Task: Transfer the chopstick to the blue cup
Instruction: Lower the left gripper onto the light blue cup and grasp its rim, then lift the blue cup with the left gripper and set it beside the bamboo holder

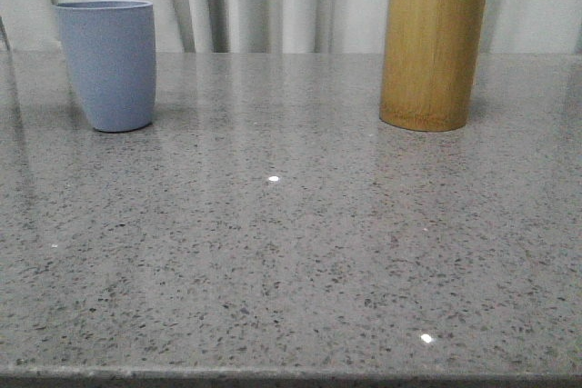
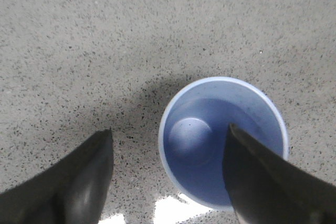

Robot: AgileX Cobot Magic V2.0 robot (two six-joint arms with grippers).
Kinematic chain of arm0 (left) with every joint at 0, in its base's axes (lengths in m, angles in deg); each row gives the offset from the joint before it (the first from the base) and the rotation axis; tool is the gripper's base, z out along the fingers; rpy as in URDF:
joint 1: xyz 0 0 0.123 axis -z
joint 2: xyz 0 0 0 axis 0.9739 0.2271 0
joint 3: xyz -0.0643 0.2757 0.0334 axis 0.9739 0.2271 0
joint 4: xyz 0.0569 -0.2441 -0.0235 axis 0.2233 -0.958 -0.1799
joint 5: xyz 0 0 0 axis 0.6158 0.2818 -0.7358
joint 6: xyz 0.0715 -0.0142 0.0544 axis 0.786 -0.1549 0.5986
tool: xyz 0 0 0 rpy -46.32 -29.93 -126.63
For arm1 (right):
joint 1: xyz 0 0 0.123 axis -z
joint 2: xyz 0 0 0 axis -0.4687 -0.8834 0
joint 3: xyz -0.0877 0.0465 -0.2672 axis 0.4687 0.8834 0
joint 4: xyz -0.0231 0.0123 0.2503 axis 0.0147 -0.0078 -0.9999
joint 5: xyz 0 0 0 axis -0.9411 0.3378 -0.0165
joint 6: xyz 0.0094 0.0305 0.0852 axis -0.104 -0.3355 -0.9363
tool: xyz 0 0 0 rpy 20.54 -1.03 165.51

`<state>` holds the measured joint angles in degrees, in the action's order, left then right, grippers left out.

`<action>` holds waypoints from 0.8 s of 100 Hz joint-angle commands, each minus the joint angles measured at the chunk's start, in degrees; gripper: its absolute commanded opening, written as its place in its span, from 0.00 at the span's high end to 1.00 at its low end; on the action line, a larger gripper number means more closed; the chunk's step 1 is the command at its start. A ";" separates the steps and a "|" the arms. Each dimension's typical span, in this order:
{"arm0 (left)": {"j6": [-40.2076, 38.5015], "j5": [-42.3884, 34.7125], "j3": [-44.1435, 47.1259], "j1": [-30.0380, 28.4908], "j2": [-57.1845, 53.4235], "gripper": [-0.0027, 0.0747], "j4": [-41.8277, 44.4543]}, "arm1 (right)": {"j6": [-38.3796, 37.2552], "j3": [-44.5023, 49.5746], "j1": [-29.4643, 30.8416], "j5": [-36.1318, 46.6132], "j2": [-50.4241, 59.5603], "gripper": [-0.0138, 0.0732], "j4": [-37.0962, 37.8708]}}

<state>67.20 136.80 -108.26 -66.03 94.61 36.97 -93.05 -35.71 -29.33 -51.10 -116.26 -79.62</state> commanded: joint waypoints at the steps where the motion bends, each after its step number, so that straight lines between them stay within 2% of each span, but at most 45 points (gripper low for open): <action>1: -0.07 -0.34 -3.25 0.42 -0.29 0.42 -0.25 | 0.17 -2.07 0.23 4.75 -0.38 0.47 0.12; 16: -0.07 -0.26 -3.66 0.42 1.97 0.46 0.03 | 0.17 -2.07 0.23 4.75 -0.38 0.47 0.12; 54: -0.07 1.02 -3.66 0.42 4.58 0.47 0.03 | 0.17 -2.07 0.23 4.93 -0.38 0.47 0.12; 64: -0.42 1.02 -3.66 0.42 4.58 0.54 0.03 | 0.17 -2.07 0.23 4.93 -0.38 0.47 0.12; 80: -0.56 1.02 -3.66 0.42 4.58 0.71 0.03 | 0.17 -2.07 0.23 4.93 -0.38 0.47 0.12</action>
<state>67.20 139.33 -109.83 -66.03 101.82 37.68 -93.05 -35.71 -29.33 -50.97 -116.26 -79.62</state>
